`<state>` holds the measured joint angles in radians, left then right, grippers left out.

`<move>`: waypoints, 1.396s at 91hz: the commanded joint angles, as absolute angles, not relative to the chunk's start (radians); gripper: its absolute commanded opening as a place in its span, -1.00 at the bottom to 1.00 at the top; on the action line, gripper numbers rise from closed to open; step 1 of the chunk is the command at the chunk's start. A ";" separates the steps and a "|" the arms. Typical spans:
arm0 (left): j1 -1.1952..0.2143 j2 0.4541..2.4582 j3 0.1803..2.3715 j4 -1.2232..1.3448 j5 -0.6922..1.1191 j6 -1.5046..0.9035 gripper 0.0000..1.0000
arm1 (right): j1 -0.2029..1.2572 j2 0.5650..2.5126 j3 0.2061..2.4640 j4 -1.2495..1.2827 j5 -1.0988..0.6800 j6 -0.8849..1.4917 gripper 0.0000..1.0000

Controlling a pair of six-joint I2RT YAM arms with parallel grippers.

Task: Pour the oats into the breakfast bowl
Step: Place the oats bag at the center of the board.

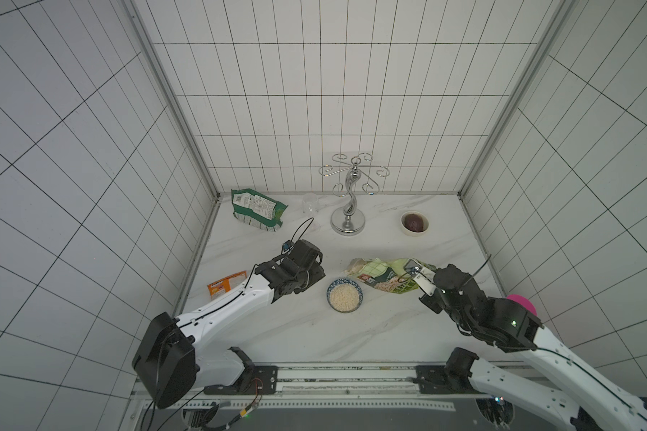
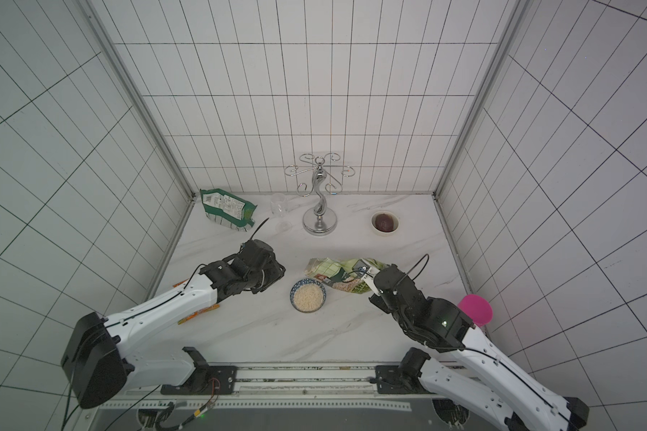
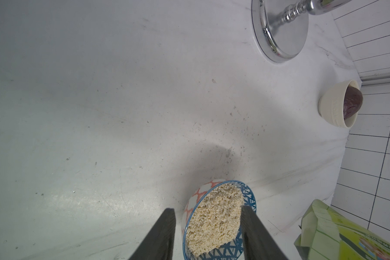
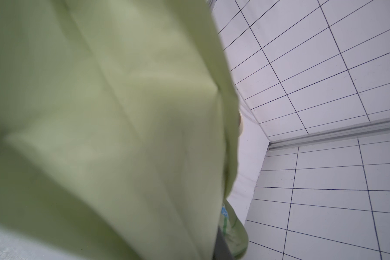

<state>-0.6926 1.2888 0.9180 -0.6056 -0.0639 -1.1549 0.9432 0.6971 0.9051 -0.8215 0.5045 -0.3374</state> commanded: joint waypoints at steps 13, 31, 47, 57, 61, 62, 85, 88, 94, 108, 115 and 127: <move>-0.690 1.273 0.927 -0.607 -0.068 -1.155 -0.02 | 0.889 0.613 0.893 -0.542 0.538 -0.078 -1.00; -0.695 1.273 0.916 -0.591 -0.052 -1.162 -0.02 | 0.857 0.585 0.779 -0.407 0.548 0.076 -1.00; -0.695 1.273 0.913 -0.587 -0.054 -1.163 -0.02 | 0.839 0.530 0.645 -0.236 0.537 0.164 -1.00; -0.696 1.275 0.913 -0.586 -0.054 -1.167 -0.02 | 0.831 0.519 0.559 -0.129 0.559 0.203 -1.00; -0.697 1.277 0.913 -0.585 -0.055 -1.168 -0.03 | 0.825 0.520 0.527 -0.076 0.552 0.216 -1.00; -0.698 1.277 0.913 -0.584 -0.054 -1.168 -0.03 | 0.825 0.521 0.516 -0.064 0.550 0.219 -1.00; -0.707 1.284 0.915 -0.578 -0.060 -1.175 -0.03 | 0.799 0.581 0.372 0.173 0.539 0.309 -1.00; -0.708 1.287 0.917 -0.580 -0.060 -1.174 -0.03 | 0.798 0.593 0.363 0.181 0.542 0.315 -1.00; -0.712 1.290 0.920 -0.581 -0.061 -1.173 -0.03 | 0.796 0.609 0.346 0.185 0.550 0.324 -1.00; -0.716 1.293 0.919 -0.580 -0.064 -1.178 -0.03 | 0.796 0.627 0.296 0.161 0.548 0.377 -1.00; -0.720 1.297 0.922 -0.580 -0.065 -1.180 -0.03 | 0.796 0.644 0.270 0.146 0.540 0.417 -1.00; -0.724 1.309 0.928 -0.576 -0.064 -1.180 -0.04 | 0.798 0.684 0.247 0.124 0.484 0.485 -1.00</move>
